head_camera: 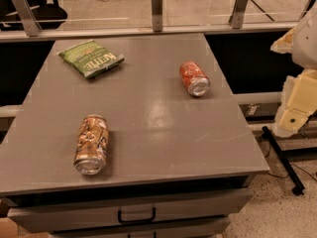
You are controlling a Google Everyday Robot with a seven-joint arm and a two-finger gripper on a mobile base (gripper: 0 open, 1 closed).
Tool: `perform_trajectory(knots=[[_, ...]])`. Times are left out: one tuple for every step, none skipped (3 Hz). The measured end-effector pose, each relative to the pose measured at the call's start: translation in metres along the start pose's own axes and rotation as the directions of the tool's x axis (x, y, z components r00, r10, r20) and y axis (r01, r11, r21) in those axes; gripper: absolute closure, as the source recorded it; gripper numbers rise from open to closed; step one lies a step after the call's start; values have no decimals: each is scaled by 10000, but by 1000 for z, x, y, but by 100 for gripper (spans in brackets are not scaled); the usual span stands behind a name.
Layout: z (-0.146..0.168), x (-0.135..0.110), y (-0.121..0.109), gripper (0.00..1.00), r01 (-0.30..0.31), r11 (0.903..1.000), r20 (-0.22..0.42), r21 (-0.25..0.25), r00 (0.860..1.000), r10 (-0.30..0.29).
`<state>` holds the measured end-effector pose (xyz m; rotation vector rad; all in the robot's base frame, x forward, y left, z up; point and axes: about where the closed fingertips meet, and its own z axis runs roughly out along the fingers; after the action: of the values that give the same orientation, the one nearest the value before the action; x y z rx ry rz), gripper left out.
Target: Move orange can near green jalapeno chip bag
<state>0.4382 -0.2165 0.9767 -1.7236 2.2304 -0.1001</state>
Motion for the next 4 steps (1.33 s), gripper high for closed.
perform_trajectory(knots=[[0, 0, 0, 0, 2, 10000, 2, 2, 10000, -2], [2, -9, -1, 0, 317, 9995, 252, -29, 9992, -316], [30, -64, 8, 0, 882, 9951, 1144, -444, 9900, -826], [60, -130, 27, 0, 709, 9925, 1909, -991, 9803, -509]])
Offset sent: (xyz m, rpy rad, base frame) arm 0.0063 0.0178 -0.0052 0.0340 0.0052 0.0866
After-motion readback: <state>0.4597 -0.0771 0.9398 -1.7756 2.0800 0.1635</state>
